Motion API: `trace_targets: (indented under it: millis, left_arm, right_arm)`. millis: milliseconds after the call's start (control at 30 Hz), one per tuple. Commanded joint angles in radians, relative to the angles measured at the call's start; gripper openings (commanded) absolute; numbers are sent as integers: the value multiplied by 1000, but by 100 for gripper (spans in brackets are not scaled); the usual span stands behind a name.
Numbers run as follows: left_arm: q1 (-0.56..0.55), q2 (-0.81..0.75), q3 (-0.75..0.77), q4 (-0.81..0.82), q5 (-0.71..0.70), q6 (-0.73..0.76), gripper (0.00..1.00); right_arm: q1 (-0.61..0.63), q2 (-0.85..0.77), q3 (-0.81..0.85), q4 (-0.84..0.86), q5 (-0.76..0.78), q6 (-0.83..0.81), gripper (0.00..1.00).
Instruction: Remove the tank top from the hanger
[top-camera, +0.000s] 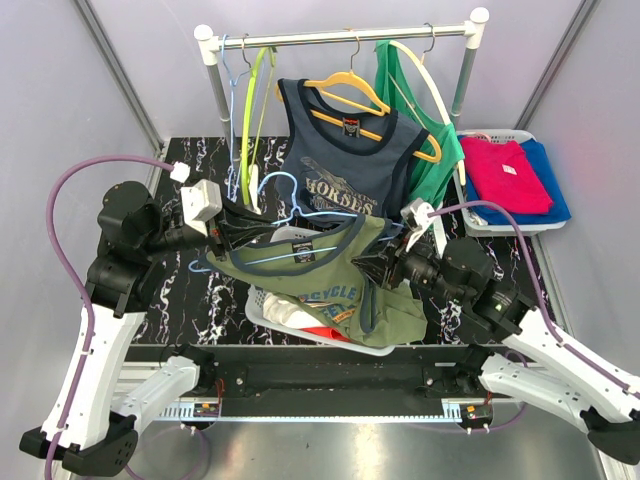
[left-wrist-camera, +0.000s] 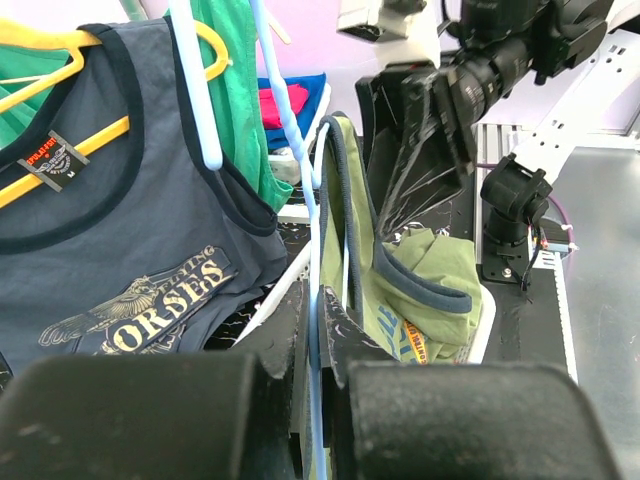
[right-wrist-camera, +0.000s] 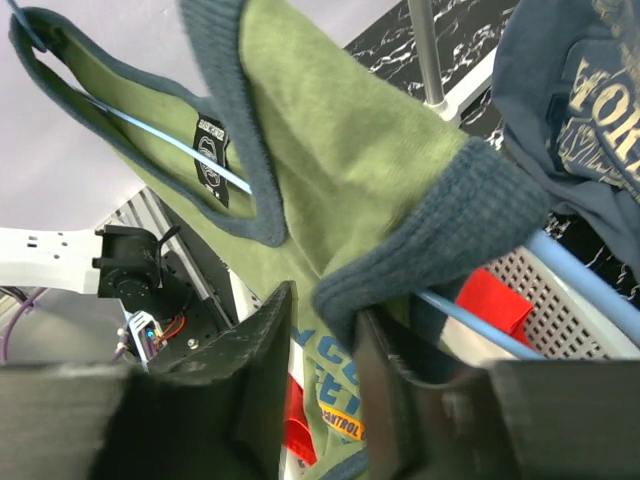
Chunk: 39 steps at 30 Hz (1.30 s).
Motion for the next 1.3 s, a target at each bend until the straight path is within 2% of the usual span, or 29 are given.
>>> trace_targets:
  millis: [0, 67, 167, 433, 567, 767, 833, 1133, 1267]
  left_arm:
    - [6, -14, 32, 79, 21, -14, 4]
    - [7, -16, 32, 80, 23, -14, 4]
    - [7, -18, 29, 80, 24, -16, 4]
    - [9, -24, 23, 85, 23, -16, 3]
    - [9, -27, 14, 86, 23, -16, 4]
    - [12, -31, 14, 91, 34, -19, 3]
    - [12, -36, 12, 91, 43, -22, 3]
    - [18, -53, 9, 88, 46, -25, 3]
    - [20, -65, 9, 89, 49, -31, 2]
  right_arm:
    - [4, 2, 10, 72, -26, 5, 32]
    - [4, -7, 13, 68, -19, 0, 22]
    - [5, -36, 13, 46, 14, -6, 0]
    - [5, -180, -13, -61, 119, -14, 0]
    - [5, -284, -36, -125, 276, 17, 0]
    - [4, -455, -77, -190, 597, 55, 0]
    - [4, -487, -79, -205, 652, 54, 0]
    - [5, -381, -27, -322, 676, 70, 0]
    - [4, -349, -33, -339, 640, 86, 0]
